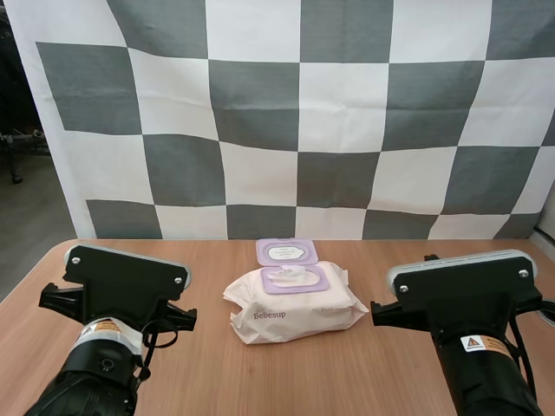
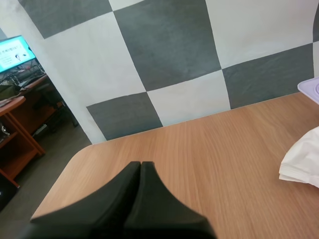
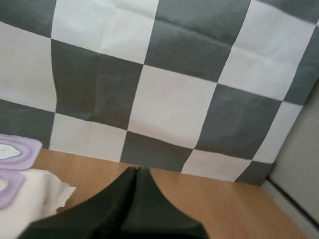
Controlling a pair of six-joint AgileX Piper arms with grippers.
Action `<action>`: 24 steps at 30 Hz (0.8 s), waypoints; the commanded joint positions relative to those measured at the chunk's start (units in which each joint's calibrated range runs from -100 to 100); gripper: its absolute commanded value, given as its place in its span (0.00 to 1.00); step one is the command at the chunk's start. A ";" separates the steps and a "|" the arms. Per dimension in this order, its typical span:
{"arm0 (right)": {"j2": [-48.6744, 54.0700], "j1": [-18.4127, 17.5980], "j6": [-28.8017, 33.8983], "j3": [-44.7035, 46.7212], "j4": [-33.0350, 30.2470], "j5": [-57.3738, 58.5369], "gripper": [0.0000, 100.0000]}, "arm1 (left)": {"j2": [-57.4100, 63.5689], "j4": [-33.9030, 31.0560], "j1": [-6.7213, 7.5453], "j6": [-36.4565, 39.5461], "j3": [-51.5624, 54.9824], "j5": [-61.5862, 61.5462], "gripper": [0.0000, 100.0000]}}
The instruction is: Open the wet wipes lid
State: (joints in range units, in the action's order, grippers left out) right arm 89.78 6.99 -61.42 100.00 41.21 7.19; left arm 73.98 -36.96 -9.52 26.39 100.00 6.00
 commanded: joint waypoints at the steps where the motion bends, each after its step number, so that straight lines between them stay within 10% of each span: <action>1: 0.07 -0.04 -0.09 0.00 3.28 3.33 0.00 | 0.02 12.69 -0.03 0.08 0.00 -2.21 0.00; 24: -0.57 -0.04 -9.40 0.00 6.95 17.35 0.00 | 0.02 6.55 0.10 -1.13 0.00 -16.89 0.00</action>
State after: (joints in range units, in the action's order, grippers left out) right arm 89.43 6.99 -70.84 100.00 48.08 24.49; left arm 73.98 -30.32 -9.43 25.26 100.00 -10.74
